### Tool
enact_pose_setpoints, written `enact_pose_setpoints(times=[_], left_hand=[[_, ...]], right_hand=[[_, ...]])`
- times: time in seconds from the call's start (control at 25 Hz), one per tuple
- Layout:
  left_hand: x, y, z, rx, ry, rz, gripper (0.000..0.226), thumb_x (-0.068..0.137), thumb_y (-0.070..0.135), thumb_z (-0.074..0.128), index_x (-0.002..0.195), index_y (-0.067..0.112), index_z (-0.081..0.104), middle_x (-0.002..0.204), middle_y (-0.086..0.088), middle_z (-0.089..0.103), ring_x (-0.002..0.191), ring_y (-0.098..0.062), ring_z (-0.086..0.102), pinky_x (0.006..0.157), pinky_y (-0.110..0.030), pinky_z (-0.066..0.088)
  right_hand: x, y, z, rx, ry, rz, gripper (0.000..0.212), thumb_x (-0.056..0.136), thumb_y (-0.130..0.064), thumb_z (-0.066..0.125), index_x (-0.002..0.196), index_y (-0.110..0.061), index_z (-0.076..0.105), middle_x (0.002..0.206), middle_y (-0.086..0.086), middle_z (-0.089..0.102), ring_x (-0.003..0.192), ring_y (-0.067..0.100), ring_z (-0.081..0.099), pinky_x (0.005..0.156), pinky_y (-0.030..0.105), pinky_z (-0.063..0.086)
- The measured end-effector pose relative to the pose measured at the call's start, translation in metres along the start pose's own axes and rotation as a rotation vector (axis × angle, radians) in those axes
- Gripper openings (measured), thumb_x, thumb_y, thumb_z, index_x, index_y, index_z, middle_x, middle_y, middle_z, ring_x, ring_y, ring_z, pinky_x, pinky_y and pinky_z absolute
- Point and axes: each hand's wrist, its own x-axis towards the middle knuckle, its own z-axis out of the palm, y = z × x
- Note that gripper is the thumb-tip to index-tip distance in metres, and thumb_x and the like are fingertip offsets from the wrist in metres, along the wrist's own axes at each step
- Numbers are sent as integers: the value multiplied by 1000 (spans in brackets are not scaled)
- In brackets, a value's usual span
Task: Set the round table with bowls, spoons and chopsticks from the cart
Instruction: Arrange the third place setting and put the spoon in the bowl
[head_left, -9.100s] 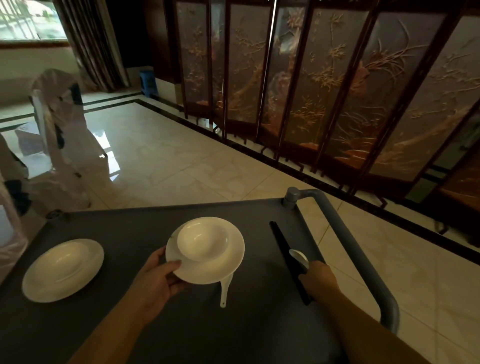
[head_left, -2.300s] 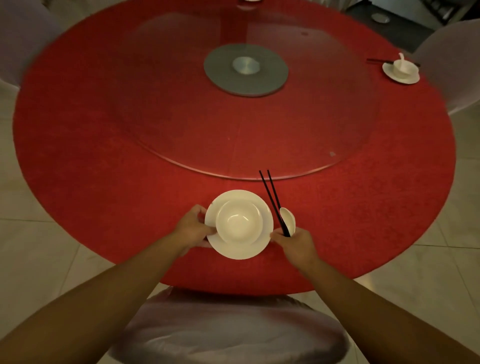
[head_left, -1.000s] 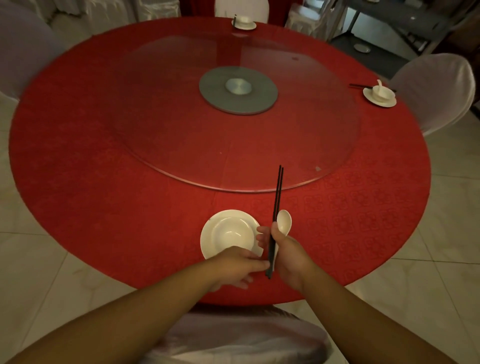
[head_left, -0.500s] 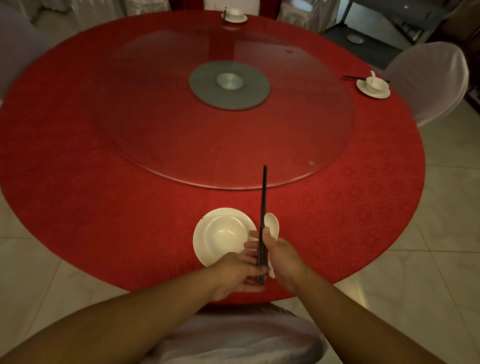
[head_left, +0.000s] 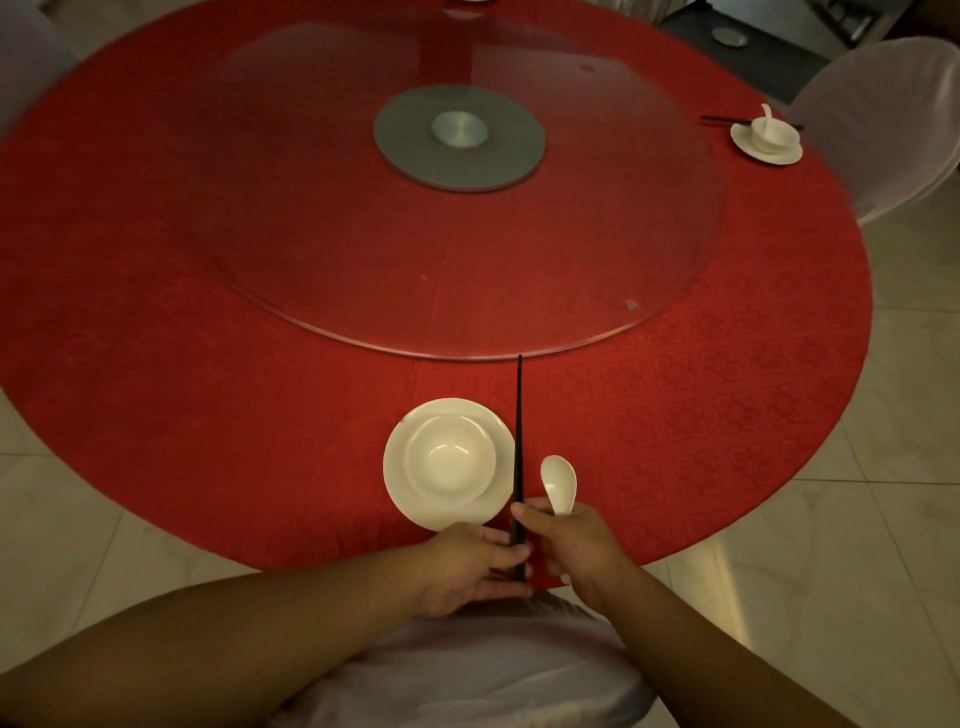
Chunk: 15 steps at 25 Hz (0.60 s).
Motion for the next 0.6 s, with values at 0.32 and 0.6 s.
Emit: enact_pose_setpoints(times=[0.32,0.6], left_hand=[[10,-8,-12,-88,18,-45,10,90,-1,70,99,-6,73,96,-14,73,94,-22,74,78,-33,62],[15,-10,-14,-99,68,-51,21,93,-4,66,112,-13,67,108,-19,67,101,-25,70,81,-35,62]], right_hand=[[22,8,6,-86,54,45,28,77,-26,86,97,-10,75,67,3,72,37,12,46,37,19,34],[28,14,12,-92,97,40,19,73,-25,89,82,-14,76,66,1,74,38,6,57,38,21,40]])
